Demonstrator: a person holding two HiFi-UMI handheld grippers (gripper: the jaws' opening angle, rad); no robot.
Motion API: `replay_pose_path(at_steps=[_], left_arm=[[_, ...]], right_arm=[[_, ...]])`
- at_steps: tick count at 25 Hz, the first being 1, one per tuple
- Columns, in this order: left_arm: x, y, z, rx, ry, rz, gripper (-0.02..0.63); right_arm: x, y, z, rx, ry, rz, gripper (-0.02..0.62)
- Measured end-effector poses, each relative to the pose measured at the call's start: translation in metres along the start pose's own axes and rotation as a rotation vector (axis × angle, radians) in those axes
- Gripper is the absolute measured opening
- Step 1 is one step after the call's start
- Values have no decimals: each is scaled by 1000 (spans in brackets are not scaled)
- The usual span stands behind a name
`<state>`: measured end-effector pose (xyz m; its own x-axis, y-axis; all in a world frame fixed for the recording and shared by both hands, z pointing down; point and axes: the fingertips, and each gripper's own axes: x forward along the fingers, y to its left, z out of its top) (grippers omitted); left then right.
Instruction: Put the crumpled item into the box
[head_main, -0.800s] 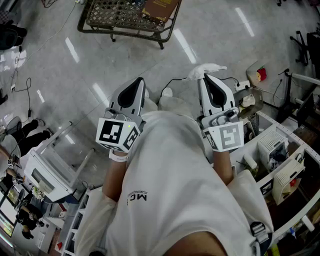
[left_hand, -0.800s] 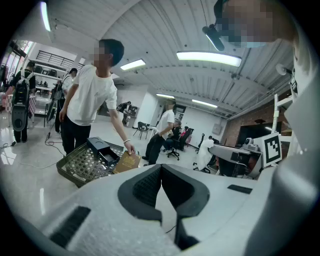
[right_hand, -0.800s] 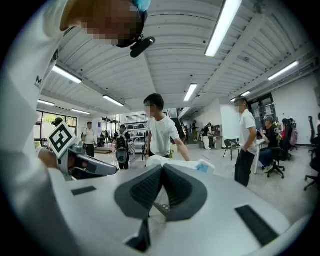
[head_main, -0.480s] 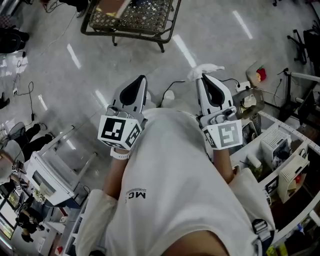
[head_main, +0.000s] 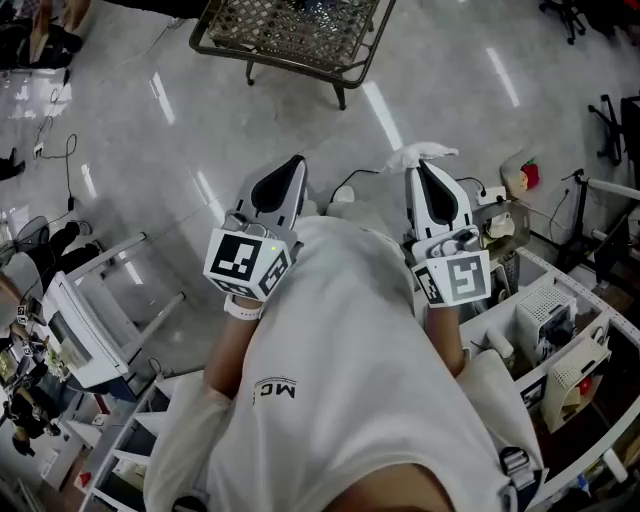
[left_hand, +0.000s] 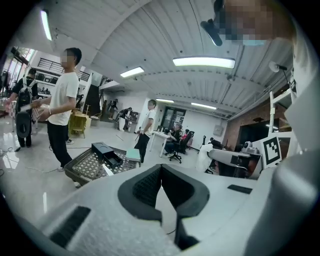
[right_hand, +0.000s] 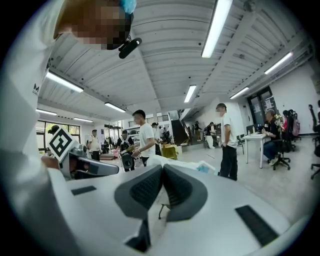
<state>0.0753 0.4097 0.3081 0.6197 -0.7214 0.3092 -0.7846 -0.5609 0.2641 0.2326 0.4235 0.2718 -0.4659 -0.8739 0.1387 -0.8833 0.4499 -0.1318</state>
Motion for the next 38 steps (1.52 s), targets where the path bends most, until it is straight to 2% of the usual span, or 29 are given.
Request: replay_pose_path(at_steps=[6,13,18,24,29,35,38], left_arm=[[-7,2,-17,-37,-11,66,25],[9,48,-5,-56,-31,114,25],[39,123,17,-85,-40,132,25],[91,252,69,-100,-12,120,25],[123,344,123,-96,-7,79,25],[147,421,165,-66,-26,69,25],[156,431,175,-84,-33,73,25]], right_arm=[[6,-8,-3,-7,-11,33,20],[64,-8,-2,-20,-1,79,20],[153,-8,3,-27,14,97,20],[297,2,15,15,63,109,21],[405,-2,37,14,80,44,20],[487,6,61,-10,67,36,20],[504,5,67,-26,81,52,20]])
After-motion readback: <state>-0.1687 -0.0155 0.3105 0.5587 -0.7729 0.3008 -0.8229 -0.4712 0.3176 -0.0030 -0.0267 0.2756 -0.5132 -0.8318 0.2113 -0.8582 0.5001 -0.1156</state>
